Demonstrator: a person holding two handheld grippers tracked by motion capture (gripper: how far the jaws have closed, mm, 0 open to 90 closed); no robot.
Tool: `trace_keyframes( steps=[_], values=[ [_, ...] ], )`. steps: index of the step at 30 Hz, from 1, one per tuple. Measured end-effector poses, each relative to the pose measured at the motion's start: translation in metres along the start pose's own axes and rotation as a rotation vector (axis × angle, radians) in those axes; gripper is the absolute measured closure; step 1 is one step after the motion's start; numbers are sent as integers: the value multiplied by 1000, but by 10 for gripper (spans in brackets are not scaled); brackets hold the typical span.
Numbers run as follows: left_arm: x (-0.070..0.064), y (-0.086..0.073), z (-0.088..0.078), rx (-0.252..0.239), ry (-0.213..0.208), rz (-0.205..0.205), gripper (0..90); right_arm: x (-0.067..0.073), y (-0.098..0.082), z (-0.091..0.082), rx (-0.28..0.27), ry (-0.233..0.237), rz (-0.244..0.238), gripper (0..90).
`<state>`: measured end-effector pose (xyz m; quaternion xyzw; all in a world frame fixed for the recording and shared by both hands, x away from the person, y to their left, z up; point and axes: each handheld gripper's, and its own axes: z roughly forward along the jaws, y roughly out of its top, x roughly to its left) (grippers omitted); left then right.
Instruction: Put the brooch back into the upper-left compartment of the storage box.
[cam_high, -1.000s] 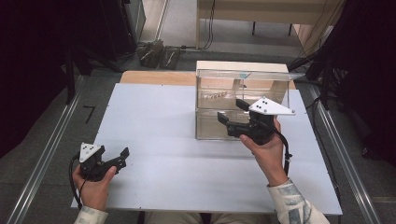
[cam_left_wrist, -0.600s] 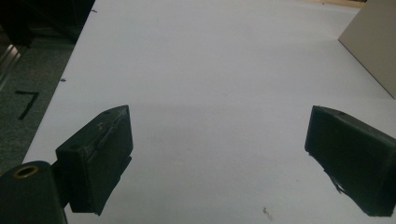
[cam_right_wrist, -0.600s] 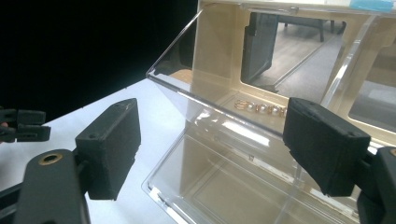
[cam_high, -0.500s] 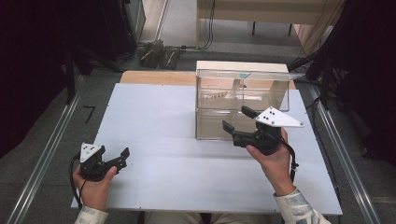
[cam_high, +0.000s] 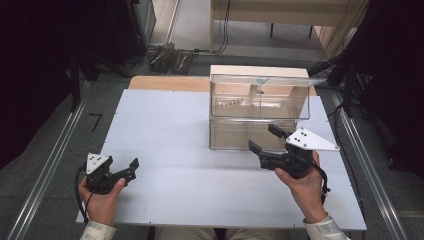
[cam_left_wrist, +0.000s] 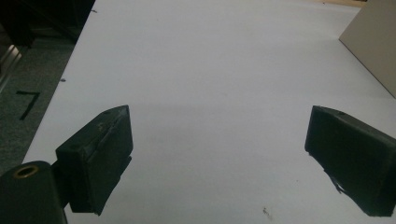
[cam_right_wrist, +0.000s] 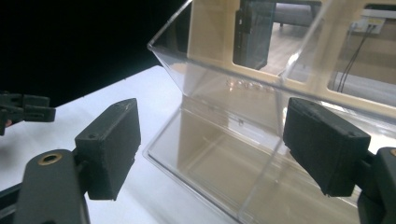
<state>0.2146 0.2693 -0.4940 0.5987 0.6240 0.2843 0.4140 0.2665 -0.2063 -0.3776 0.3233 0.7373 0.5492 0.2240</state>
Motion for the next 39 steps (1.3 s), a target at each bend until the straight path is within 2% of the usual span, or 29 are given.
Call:
trace_keyframes(
  steps=[12, 29, 32, 39],
  values=[
    [0, 0, 0, 0, 1, -2, 82, -10, -20, -10, 21, -41, 21, 171],
    [0, 0, 0, -1, 1, -1, 81, -36, -64, -32, 80, -166, 68, 170],
    [0, 0, 0, -1, 1, 1, 82, -40, -69, -37, 91, -184, 81, 170],
    [0, 0, -1, -2, 2, 0, 81, -46, -76, -43, 111, -228, 76, 169]
  ],
)
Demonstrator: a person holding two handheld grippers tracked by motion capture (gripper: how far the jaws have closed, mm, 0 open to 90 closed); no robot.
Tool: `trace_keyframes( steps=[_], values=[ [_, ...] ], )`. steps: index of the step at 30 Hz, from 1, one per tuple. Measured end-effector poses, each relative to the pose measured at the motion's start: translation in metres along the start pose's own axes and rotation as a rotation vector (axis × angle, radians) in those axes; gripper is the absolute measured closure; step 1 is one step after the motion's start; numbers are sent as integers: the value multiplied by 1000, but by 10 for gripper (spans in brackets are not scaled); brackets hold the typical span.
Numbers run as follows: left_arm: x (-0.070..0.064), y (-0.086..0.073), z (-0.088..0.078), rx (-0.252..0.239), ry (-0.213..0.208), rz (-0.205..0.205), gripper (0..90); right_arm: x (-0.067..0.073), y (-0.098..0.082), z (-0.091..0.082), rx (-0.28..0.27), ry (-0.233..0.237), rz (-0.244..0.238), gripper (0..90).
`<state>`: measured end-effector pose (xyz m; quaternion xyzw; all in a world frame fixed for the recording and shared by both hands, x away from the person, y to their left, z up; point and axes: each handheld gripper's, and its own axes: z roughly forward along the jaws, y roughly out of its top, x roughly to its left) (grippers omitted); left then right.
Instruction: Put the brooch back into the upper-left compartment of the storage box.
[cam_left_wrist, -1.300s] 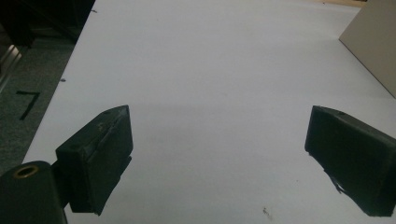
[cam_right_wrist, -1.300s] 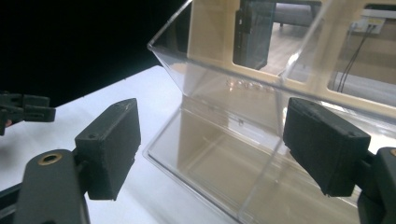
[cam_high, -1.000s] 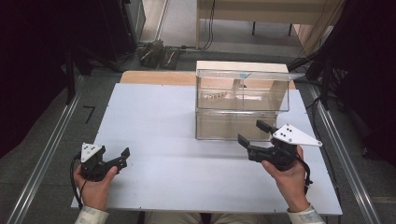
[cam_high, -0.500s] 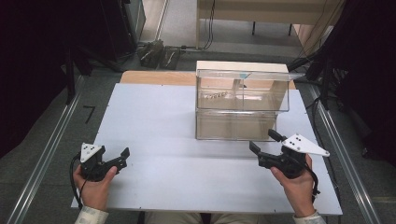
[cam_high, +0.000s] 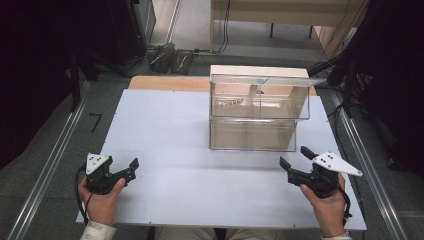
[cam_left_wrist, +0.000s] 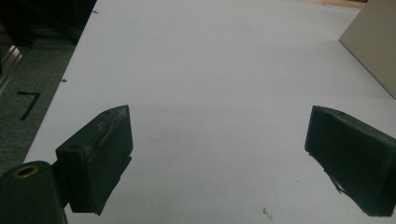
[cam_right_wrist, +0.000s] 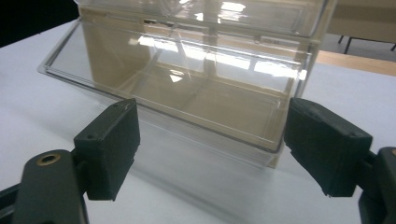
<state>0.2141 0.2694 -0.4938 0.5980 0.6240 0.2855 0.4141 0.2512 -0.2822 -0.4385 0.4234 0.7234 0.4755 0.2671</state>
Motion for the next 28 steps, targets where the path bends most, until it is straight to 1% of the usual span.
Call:
trace_keyframes(
  steps=[3, 5, 11, 13, 16, 17, 19, 23, 24, 28],
  values=[
    [0, 0, 0, 0, 0, 0, 81, -5, -3, -1, 5, -23, 7, 168],
    [0, 0, 0, 0, -1, 0, 81, -9, -7, -1, 10, -51, 3, 168],
    [0, 0, 0, -2, -1, -3, 82, -23, -17, -3, 40, -102, 30, 168],
    [0, 0, -1, -3, 0, -4, 82, -27, -21, -3, 48, -126, 35, 168],
    [0, 0, -1, -3, 0, -3, 81, -34, -26, -4, 62, -149, 42, 168],
    [0, 0, -1, -4, 0, -3, 82, -36, -27, -5, 71, -159, 51, 168],
    [0, 0, -1, -4, 0, -3, 82, -41, -30, -5, 75, -175, 55, 168],
    [0, 0, -1, -3, -1, -3, 81, -48, -32, -8, 78, -196, 82, 160],
    [0, 0, -1, -3, -1, -3, 81, -50, -33, -9, 78, -203, 80, 155],
    [0, 0, -1, -2, 0, -2, 81, -58, -36, -8, 94, -226, 112, 143]
  ],
)
